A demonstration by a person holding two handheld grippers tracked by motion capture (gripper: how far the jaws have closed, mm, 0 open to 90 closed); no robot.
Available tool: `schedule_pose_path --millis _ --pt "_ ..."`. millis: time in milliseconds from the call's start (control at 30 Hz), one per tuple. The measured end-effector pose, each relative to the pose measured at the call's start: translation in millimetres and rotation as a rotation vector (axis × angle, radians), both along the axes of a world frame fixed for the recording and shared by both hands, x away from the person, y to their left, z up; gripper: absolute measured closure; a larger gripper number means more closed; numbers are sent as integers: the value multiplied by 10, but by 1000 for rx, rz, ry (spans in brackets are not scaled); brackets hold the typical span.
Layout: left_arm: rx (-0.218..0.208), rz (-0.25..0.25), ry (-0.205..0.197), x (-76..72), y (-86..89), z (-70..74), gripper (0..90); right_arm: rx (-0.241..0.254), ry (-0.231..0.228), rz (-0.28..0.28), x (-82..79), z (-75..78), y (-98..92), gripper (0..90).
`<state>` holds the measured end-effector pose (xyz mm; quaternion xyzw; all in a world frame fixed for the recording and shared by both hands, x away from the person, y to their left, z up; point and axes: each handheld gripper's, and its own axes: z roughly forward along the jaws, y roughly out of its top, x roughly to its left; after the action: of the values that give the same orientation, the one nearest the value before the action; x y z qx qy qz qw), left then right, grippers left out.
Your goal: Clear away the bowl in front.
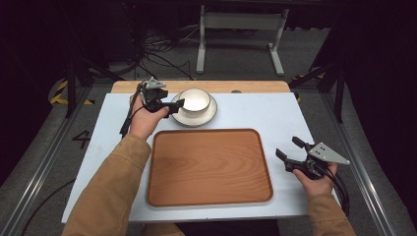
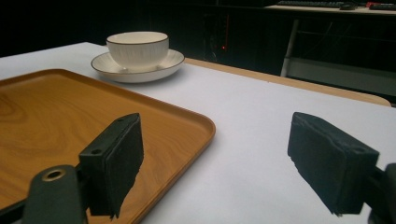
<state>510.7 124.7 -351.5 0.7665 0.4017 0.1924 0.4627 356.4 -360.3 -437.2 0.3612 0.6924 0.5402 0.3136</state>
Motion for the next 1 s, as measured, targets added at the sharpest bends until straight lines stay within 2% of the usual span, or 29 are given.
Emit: schedule_pose_path --millis 100,300,400,467,500,567,633,667,733,867,1000 --pt "2 12 -12 55 -18 -15 253 18 -5 2 -22 -3 -9 188" --pt "-17 36 -2 157 -27 -40 263 12 -18 10 -46 -17 4 193" --pt "-46 39 19 208 -46 -53 281 11 -26 14 -47 -15 4 191" --pt "-45 38 20 222 -53 -56 291 17 -31 15 -47 -14 3 184" --pt "-40 36 26 252 -72 -67 291 20 -37 10 -48 -13 4 171" --pt "-34 42 30 296 -96 -79 294 34 -46 -37 -56 -9 13 139" --pt "-50 47 56 347 -120 -96 321 43 -58 -76 -69 0 21 140" --pt "-50 54 69 379 -135 -108 344 45 -77 -77 -76 4 19 149" --pt "-43 62 92 434 -174 -141 347 53 -89 -68 -90 14 8 182" --pt "-8 71 136 505 -248 -188 359 65 -78 -50 -102 23 -12 272" --pt "5 103 189 616 -305 -253 373 52 -68 -17 -105 17 -42 348"
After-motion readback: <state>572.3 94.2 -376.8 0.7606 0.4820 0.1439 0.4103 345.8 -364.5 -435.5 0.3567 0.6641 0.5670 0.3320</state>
